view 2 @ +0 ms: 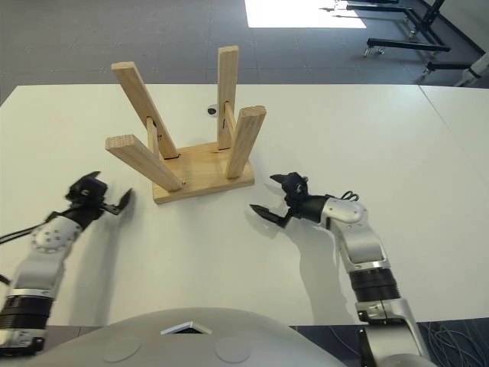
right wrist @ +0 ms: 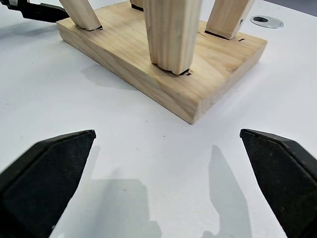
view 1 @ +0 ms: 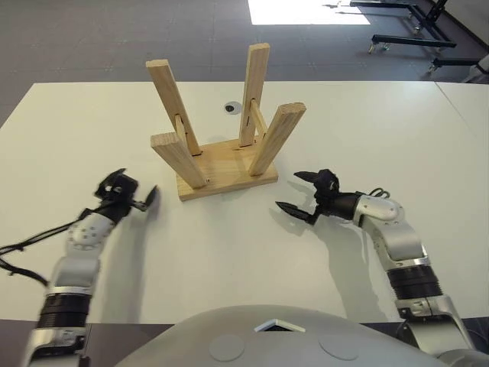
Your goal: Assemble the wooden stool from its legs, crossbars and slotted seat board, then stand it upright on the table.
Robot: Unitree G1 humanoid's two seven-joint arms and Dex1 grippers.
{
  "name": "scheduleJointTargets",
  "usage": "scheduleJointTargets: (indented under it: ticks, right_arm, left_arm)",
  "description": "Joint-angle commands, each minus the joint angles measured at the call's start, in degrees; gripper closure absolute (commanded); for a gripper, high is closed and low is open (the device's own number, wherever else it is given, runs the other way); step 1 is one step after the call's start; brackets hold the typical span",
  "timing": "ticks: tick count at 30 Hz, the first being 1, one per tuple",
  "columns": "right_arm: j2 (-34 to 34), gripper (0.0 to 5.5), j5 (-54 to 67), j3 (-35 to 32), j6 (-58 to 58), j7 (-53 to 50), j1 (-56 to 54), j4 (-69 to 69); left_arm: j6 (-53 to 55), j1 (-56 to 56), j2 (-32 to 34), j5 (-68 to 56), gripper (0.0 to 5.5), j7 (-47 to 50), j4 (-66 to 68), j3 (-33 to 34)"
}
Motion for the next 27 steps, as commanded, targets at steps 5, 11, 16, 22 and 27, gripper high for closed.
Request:
scheduleJointTargets:
  ticks: [5, 11, 16, 22, 27]
  right_arm:
    - [-9.08, 0.10, 14.17, -8.38, 5.32, 24.49, -19.44, 20.10]
    - [-4.76, 0.10, 18.48, -10.10, 5.71, 31.57, -34.87, 30.23]
    - [0.51, 0.10, 16.46, -6.05, 3.93, 34.43, -36.55, 31.76]
    - [0.27, 0.10, 17.13, -4.82, 6.53, 35.82, -32.65, 26.99]
    - [3.85, 0.10, 16.30, -4.47, 6.05, 32.51, -33.30, 26.57]
  left_arm:
    - [22.42, 8.19, 12.57, -52.16, 0.90, -35.20, -25.11, 27.11]
    - [23.99, 6.89, 9.42, -53.00, 0.90, -40.82, -25.94, 15.29]
    - [21.93, -1.59, 10.06, -46.24, 0.90, -41.75, -17.56, 9.38]
    - [22.97, -1.61, 12.41, -46.94, 0.90, -44.47, -17.74, 13.17]
    - [21.38, -9.09, 7.65, -42.94, 0.90, -40.59, -16.60, 5.05]
